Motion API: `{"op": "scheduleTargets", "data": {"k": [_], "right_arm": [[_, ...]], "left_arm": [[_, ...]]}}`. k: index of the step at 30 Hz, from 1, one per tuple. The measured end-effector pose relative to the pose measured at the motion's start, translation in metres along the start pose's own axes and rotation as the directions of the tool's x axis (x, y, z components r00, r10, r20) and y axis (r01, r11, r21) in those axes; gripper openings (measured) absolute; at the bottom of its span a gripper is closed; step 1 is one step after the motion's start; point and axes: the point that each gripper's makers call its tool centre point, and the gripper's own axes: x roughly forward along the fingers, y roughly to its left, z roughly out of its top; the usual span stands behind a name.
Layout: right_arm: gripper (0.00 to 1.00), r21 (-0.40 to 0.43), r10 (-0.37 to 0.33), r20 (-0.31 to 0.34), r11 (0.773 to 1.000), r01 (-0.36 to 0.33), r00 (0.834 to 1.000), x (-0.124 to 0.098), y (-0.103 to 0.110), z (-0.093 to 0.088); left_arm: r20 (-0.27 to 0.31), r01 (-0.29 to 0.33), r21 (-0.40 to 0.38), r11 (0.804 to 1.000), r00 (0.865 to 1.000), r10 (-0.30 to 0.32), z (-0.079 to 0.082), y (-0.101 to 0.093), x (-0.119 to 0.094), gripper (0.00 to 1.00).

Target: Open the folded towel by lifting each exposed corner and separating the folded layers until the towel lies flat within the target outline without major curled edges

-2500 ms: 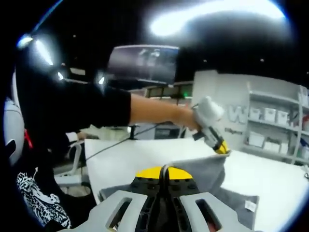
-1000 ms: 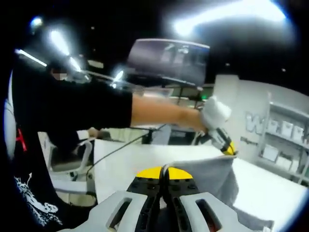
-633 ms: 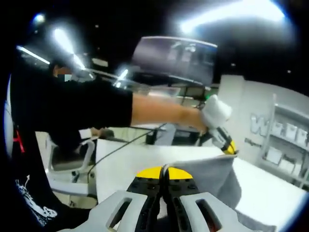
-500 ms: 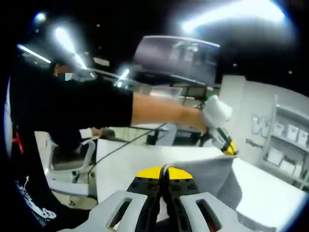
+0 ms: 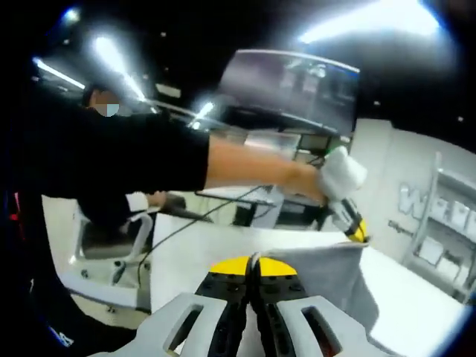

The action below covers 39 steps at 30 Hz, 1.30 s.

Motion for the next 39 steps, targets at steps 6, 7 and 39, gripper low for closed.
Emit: {"op": "scheduleTargets", "data": {"k": [6,7,39], "right_arm": [[0.0,-0.02,0.025,-0.016,0.999,-0.025,1.0,0.014,0.009,0.001],[0.0,-0.024,0.029,-0.02,0.999,-0.029,0.999,0.017,0.01,0.001],[0.0,-0.14,0.176,-0.064,0.973,-0.183,0.982,0.11,0.075,0.028]], "left_arm": [[-0.023,-0.003,-0.007,1.0,1.0,0.003,-0.02,-0.006,-0.009,0.01],[-0.034,-0.002,-0.002,1.0,0.999,0.002,-0.023,-0.007,-0.01,0.01],[-0.249,0.004,0.054,0.999,0.968,0.01,-0.105,-0.001,-0.079,0.01]]}}
